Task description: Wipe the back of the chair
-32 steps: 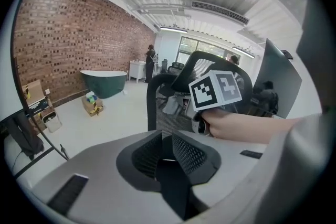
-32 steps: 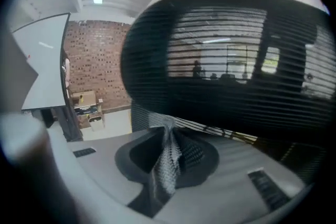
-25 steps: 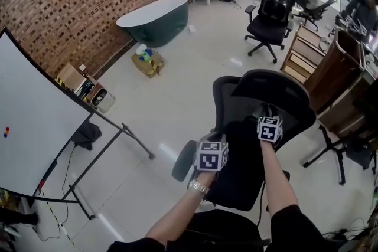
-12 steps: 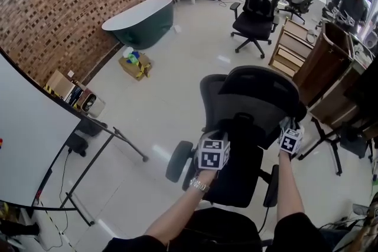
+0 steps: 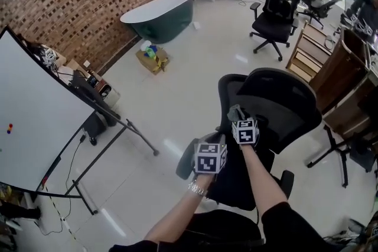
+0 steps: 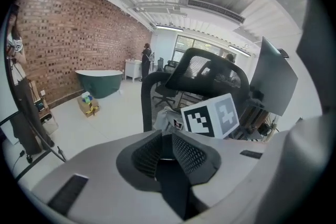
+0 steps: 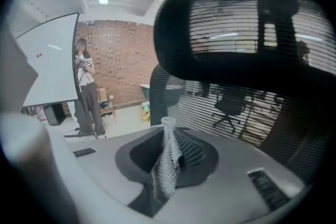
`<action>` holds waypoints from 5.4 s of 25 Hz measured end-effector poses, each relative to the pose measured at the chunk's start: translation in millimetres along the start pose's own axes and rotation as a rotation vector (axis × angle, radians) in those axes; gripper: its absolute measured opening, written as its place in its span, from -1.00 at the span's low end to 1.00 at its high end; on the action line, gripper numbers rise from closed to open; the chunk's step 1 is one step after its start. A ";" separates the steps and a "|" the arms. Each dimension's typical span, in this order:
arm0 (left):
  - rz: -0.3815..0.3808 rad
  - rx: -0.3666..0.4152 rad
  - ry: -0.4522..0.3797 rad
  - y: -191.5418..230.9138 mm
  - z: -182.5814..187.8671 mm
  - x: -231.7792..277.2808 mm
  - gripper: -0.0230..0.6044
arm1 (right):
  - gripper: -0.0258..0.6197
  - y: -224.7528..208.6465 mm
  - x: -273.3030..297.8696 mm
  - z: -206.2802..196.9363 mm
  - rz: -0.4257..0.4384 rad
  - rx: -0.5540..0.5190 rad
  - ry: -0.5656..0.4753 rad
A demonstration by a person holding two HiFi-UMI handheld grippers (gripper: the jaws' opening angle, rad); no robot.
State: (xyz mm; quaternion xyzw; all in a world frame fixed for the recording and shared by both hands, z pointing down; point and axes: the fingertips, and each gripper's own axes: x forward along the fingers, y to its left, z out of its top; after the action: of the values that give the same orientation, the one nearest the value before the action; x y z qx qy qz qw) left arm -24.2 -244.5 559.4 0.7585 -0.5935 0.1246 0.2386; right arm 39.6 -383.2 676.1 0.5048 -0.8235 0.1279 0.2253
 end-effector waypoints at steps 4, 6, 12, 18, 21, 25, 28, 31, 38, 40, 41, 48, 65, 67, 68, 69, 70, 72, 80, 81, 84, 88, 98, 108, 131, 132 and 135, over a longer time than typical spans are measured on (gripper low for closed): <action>0.045 -0.021 -0.003 21.3 -2.9 -8.6 -0.72 | -0.73 0.1 16.4 12.4 -0.013 -0.071 0.020; 0.060 -0.024 -0.003 30.4 -4.0 -11.0 -0.71 | -0.73 -25.1 14.7 4.6 -0.068 -0.061 0.042; 0.038 -0.033 -0.021 28.6 6.6 0.6 -0.72 | -0.73 -115.5 -42.5 -23.0 -0.248 -0.059 0.049; -0.019 -0.013 -0.019 5.6 14.3 13.7 -0.72 | -0.73 -232.6 -126.2 -92.4 -0.483 0.014 0.132; -0.026 -0.003 -0.014 1.9 13.5 14.3 -0.71 | -0.73 -264.2 -154.2 -116.2 -0.547 0.035 0.177; -0.029 -0.001 -0.010 -3.5 11.0 14.6 -0.71 | -0.73 -254.3 -156.4 -122.7 -0.537 0.105 0.163; -0.025 0.012 -0.003 -3.1 10.0 11.5 -0.72 | -0.73 -187.8 -116.3 -97.0 -0.370 0.065 0.110; -0.010 0.024 -0.005 0.4 8.6 5.8 -0.72 | -0.73 -110.3 -65.3 -68.6 -0.176 0.046 0.067; 0.077 0.018 0.005 24.0 -0.5 -23.0 -0.71 | -0.73 3.1 23.3 -39.2 0.046 -0.013 0.096; 0.100 -0.002 0.009 33.6 -6.2 -27.8 -0.72 | -0.73 5.7 36.0 -39.7 0.043 -0.047 0.124; 0.109 -0.010 0.013 38.5 -9.6 -28.5 -0.71 | -0.73 0.1 39.0 -41.1 0.030 -0.049 0.135; 0.086 -0.015 0.043 42.9 -17.9 -11.5 -0.72 | -0.73 -71.7 4.0 -64.0 -0.080 0.011 0.156; 0.010 -0.029 0.040 3.9 -18.3 11.4 -0.71 | -0.73 -170.9 -97.1 -151.3 -0.272 0.148 0.228; 0.025 -0.031 0.037 6.9 -19.4 8.9 -0.72 | -0.73 -109.7 -64.3 -132.2 -0.136 0.105 0.184; 0.031 -0.032 0.039 7.9 -20.4 7.6 -0.71 | -0.73 -82.1 -48.9 -121.3 -0.079 0.094 0.163; 0.036 -0.032 0.042 8.7 -21.4 6.5 -0.72 | -0.73 -58.1 -34.2 -110.8 -0.031 0.087 0.149; 0.042 -0.031 0.045 9.7 -22.4 5.4 -0.71 | -0.73 -37.7 -19.5 -102.6 0.010 0.084 0.145; 0.056 -0.032 0.044 13.7 -22.4 2.3 -0.72 | -0.73 -5.1 9.5 -95.4 0.080 0.083 0.174; 0.142 -0.057 0.018 40.9 -20.8 -13.2 -0.72 | -0.73 -58.5 33.9 -142.9 -0.024 0.034 0.339; 0.146 -0.065 0.015 42.8 -19.8 -12.4 -0.72 | -0.73 -78.8 24.5 -151.6 -0.053 0.051 0.344; 0.141 -0.080 0.007 41.1 -16.2 -7.6 -0.72 | -0.73 -143.5 -20.2 -186.9 -0.155 0.097 0.386; 0.118 -0.081 0.011 29.0 -22.6 -4.1 -0.71 | -0.73 -252.0 -103.2 -247.9 -0.375 0.103 0.506; 0.138 -0.086 0.014 31.7 -28.7 -11.1 -0.71 | -0.73 -135.4 -66.9 -202.2 -0.081 0.059 0.324; 0.177 -0.050 0.003 30.4 -27.1 -44.6 -0.71 | -0.73 20.7 63.0 -128.2 0.137 0.010 0.315; 0.027 0.048 0.046 -36.8 -60.1 -44.0 -0.71 | -0.73 -154.1 -163.9 -163.8 -0.119 0.276 0.109; 0.014 0.058 0.046 -41.3 -61.6 -45.7 -0.71 | -0.73 -130.8 -172.4 -152.5 -0.080 0.280 0.097; -0.027 0.078 0.041 -55.1 -63.5 -56.6 -0.71 | -0.73 -70.1 -200.3 -135.1 -0.015 0.263 0.107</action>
State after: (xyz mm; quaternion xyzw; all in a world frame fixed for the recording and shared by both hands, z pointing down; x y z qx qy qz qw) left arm 19.7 -154.5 575.2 0.7724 -0.5731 0.1600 0.2224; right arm 212.4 -201.1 691.7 0.5285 -0.7826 0.2599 0.2018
